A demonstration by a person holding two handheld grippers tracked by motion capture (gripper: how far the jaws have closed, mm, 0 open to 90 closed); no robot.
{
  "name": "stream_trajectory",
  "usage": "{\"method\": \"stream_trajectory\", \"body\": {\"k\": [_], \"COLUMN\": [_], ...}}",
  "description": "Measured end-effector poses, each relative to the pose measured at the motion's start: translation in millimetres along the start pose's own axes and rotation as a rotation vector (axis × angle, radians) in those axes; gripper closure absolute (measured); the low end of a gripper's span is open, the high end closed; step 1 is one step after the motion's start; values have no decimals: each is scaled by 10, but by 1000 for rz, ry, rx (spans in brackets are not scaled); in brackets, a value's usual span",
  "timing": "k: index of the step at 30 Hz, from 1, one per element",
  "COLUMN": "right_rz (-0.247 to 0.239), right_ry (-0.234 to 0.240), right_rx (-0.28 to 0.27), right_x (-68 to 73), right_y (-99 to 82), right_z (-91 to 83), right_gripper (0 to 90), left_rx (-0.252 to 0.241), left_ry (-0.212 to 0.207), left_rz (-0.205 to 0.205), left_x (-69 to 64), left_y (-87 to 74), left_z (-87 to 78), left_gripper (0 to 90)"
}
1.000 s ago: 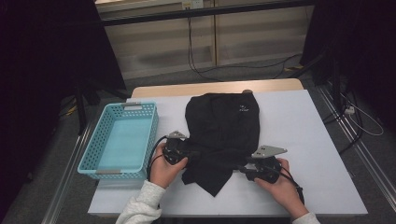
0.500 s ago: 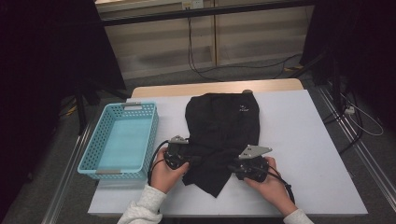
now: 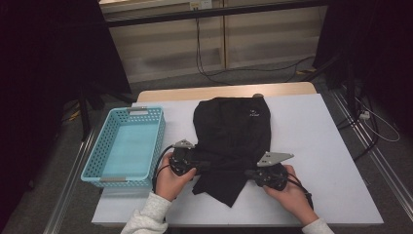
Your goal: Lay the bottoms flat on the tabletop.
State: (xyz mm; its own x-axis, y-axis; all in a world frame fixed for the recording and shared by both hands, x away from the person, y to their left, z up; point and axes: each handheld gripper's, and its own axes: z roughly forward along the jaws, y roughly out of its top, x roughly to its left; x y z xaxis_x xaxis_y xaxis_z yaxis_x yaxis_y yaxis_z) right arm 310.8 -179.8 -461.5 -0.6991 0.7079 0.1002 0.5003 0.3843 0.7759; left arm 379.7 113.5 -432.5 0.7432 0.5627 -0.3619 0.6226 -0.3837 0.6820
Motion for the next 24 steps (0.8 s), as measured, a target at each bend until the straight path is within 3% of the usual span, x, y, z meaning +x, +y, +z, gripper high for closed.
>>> {"method": "stream_trajectory", "body": {"k": [3,9,14,20,24], "right_rz": [19,53,44,32,60], "right_ry": [-2,-51,-95,-153,-171], "right_rx": [-19,-67,-46,-20,-27], "right_x": [-48,-153,-173,-177,-209], "right_y": [-47,-54,23,49,27], "right_z": [-153,-362,-181,-21,-43], "right_gripper": [890,890,888,885,769], "left_rx": [1,0,9,-14,-12], "left_ry": [-28,-69,-41,11,16], "left_rz": [12,23,23,32,25], "left_x": [-54,-111,-37,50,79], "left_y": [23,28,-2,21,-2], "left_z": [46,177,303,262,280], "left_gripper": [900,900,900,900,892]}}
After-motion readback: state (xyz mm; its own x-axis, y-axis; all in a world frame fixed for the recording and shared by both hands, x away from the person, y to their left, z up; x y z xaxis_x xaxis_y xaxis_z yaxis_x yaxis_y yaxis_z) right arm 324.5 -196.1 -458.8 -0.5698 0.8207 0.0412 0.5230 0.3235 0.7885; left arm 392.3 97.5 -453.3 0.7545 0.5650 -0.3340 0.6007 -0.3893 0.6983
